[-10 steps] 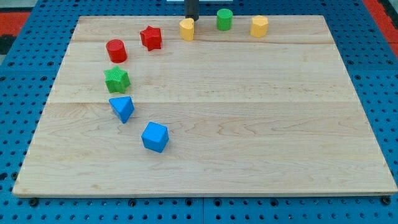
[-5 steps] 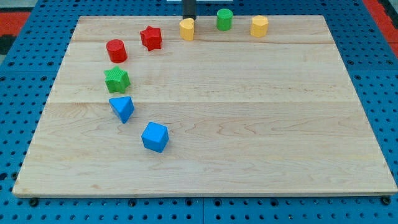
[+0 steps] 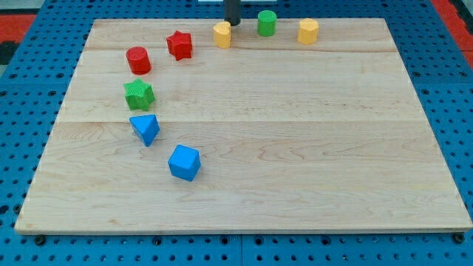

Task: Move your arm towards the top right

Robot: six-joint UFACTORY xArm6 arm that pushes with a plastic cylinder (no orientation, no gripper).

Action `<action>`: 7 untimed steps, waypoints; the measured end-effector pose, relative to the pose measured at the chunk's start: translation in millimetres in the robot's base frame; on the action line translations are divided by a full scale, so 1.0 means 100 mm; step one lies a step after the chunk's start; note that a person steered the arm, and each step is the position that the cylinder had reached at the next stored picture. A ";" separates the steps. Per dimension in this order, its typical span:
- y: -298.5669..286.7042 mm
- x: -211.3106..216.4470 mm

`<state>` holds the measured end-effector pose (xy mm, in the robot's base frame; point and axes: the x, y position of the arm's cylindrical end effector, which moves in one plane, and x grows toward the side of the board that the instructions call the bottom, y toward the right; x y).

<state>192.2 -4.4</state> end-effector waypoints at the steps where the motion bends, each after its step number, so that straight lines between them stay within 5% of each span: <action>1: 0.07 0.00; 2: 0.10 0.03; 4: 0.66 1.10; 5: 1.83 0.99; 6: 2.27 0.17; 7: 2.05 -0.01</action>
